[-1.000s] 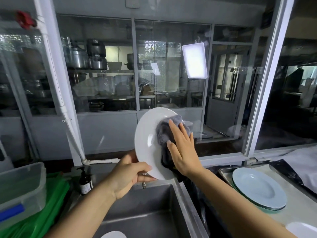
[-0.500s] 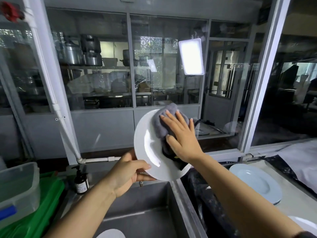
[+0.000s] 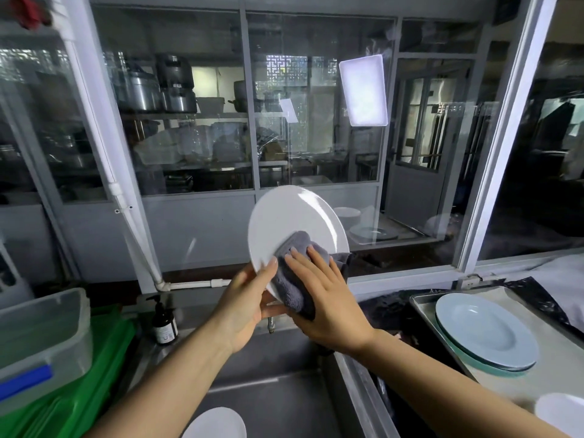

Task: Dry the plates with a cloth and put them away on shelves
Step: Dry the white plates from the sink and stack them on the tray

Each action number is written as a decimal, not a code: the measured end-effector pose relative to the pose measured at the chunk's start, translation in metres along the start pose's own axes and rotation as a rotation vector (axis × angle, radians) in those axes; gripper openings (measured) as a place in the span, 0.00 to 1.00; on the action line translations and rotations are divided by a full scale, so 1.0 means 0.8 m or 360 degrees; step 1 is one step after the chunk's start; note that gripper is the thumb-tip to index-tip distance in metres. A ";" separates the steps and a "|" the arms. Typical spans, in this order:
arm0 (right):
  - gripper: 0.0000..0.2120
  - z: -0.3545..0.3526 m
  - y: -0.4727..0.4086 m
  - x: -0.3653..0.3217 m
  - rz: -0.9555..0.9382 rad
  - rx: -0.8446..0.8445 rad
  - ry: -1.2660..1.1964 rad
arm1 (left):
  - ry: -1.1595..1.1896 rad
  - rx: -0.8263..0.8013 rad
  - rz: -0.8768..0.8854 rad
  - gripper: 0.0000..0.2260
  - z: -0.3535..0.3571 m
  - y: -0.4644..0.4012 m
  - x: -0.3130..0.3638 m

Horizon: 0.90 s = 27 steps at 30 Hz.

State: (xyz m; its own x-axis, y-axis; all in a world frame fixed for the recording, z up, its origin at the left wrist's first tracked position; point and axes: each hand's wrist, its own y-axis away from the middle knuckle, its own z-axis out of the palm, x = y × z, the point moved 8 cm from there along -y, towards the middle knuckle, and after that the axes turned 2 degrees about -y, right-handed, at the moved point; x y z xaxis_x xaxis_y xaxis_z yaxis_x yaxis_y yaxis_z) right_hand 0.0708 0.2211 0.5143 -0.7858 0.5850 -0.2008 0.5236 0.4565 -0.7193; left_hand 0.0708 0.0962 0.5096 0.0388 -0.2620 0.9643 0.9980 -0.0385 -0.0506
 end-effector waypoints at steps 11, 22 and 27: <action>0.29 -0.027 -0.036 -0.038 -0.0247 0.0282 0.0291 | -0.0260 0.0071 0.0136 0.25 -0.004 -0.012 0.020; 0.30 -0.056 -0.051 -0.048 0.0242 0.0008 -0.0371 | -0.0559 0.0150 -0.0063 0.26 -0.076 -0.047 -0.030; 0.28 -0.067 -0.050 -0.046 0.0398 -0.0101 -0.0873 | -0.0456 0.0127 -0.0010 0.20 -0.111 -0.042 -0.025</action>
State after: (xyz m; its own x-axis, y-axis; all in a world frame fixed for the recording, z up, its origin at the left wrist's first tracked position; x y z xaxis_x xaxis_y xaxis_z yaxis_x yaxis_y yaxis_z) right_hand 0.0963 0.2173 0.5861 -0.6825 0.2566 -0.6843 0.7197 0.3987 -0.5684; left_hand 0.0318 0.0170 0.4691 0.0341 0.0214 0.9992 0.9986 0.0399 -0.0350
